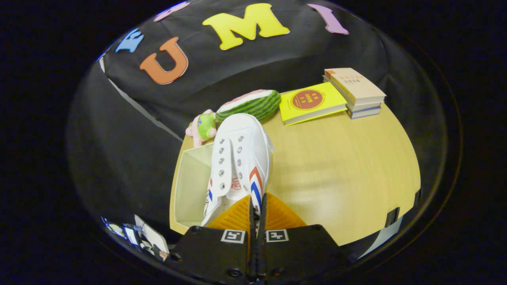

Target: Open the storage box then place both shoes into the box .Put the left shoe in first, then the right shoe, with the right side of both shoes facing outward in a uniform manner.

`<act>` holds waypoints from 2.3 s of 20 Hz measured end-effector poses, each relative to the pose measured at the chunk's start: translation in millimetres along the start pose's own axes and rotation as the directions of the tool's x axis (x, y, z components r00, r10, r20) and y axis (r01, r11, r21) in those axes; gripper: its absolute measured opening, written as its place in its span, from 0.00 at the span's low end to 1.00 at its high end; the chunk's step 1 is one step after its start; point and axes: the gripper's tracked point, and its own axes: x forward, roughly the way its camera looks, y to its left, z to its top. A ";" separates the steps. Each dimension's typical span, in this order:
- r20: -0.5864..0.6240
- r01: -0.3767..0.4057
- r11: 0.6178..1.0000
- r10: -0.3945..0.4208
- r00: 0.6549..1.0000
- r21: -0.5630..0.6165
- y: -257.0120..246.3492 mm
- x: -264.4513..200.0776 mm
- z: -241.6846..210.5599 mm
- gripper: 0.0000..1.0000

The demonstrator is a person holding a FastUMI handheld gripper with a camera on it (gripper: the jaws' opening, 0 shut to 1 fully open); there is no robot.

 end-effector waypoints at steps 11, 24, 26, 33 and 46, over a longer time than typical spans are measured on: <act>0.041 -0.046 0.997 0.043 0.998 0.069 85.8 57.0 -33.6 0.06; 0.173 -0.115 0.991 0.124 0.977 -0.061 93.4 91.1 -35.3 0.79; 0.265 0.025 0.995 0.001 0.964 -0.094 62.3 78.5 -20.0 1.00; 0.532 0.224 0.959 -0.100 0.841 -0.175 52.0 4.2 18.7 1.00; 0.815 0.272 0.943 -0.002 0.580 -0.191 87.2 -154.7 5.8 1.00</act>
